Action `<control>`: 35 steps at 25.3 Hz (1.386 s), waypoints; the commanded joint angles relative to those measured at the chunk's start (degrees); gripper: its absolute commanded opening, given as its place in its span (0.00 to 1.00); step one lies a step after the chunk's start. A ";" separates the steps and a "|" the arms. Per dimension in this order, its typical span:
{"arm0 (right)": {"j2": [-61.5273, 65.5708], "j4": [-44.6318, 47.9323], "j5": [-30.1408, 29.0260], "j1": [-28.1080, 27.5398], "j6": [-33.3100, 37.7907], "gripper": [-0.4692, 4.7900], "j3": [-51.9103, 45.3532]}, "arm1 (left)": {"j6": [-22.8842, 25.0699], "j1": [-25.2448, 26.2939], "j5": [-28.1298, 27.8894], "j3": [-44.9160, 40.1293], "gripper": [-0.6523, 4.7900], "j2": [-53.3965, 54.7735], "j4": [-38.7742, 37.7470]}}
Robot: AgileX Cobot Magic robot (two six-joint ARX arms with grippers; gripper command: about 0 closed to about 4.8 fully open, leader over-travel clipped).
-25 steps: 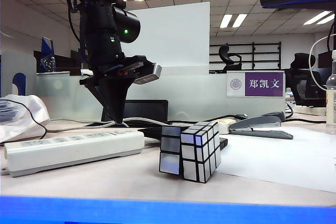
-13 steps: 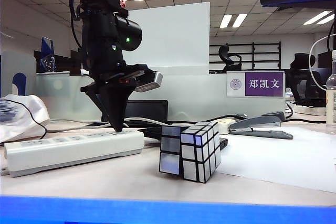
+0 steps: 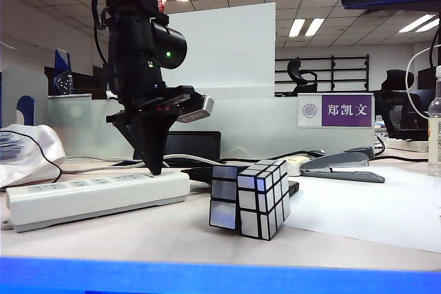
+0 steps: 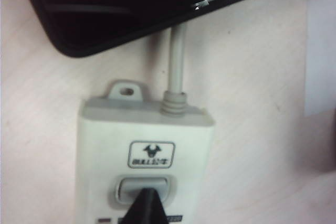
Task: Press the button on the power strip.
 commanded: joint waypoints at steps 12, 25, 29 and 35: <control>-0.09 0.98 -0.07 0.02 -0.55 0.09 0.28 | 0.70 -0.13 0.02 -0.15 0.11 3.69 -0.35; -0.09 1.14 -0.09 0.02 -0.55 0.09 0.28 | 2.10 -0.04 -1.73 -0.17 0.11 6.49 1.57; -0.09 1.16 -0.09 0.02 -0.55 0.09 0.28 | 2.23 0.00 -5.03 -0.17 0.11 7.74 1.38; -0.09 1.64 -0.09 0.00 -0.57 0.09 0.28 | 2.23 0.48 -6.45 -0.22 0.11 8.00 1.90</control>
